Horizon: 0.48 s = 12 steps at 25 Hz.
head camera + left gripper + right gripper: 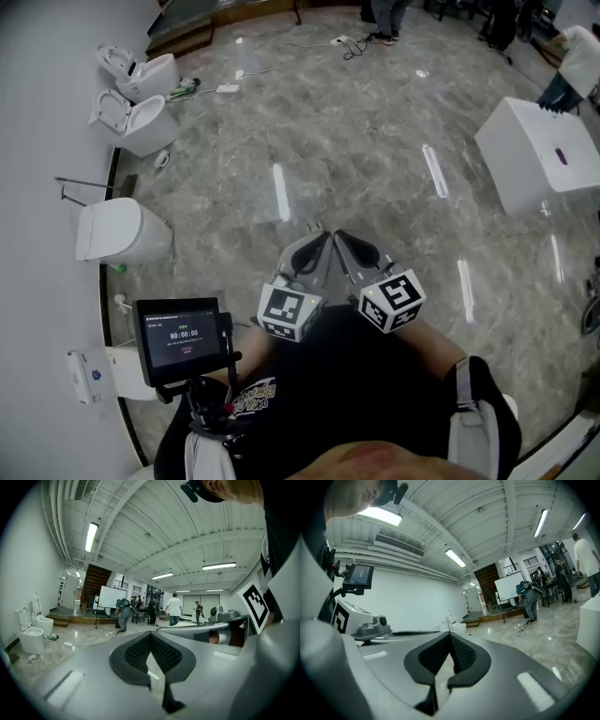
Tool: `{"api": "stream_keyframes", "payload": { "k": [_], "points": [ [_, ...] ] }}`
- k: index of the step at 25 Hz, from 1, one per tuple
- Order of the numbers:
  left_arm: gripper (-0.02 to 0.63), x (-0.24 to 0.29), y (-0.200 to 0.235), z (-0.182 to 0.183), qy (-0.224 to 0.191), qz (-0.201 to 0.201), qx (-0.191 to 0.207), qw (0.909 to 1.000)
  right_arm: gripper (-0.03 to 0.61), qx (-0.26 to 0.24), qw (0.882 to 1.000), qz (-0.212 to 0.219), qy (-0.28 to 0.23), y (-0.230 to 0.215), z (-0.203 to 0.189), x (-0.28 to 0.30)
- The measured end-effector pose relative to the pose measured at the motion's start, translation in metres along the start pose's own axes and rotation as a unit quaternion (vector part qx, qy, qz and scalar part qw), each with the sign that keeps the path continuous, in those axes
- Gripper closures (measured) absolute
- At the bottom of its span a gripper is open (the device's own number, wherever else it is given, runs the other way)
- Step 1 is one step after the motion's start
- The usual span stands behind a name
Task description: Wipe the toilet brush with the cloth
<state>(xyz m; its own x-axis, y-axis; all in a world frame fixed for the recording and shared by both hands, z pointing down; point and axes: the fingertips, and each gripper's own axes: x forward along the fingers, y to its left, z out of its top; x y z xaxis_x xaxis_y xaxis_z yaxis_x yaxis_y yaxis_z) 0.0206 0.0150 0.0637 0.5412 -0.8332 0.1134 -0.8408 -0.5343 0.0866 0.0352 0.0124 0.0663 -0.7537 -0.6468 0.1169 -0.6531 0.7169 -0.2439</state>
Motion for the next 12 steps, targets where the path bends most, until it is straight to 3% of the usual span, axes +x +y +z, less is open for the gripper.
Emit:
{"api": "stream_keyframes", "payload": {
  "k": [12],
  "points": [
    [0.615, 0.0002, -0.0005, 0.0001, 0.001, 0.001, 0.003, 1.0, 0.578, 0.002, 1.0, -0.001, 0.001, -0.001, -0.001, 0.0002]
  ]
}}
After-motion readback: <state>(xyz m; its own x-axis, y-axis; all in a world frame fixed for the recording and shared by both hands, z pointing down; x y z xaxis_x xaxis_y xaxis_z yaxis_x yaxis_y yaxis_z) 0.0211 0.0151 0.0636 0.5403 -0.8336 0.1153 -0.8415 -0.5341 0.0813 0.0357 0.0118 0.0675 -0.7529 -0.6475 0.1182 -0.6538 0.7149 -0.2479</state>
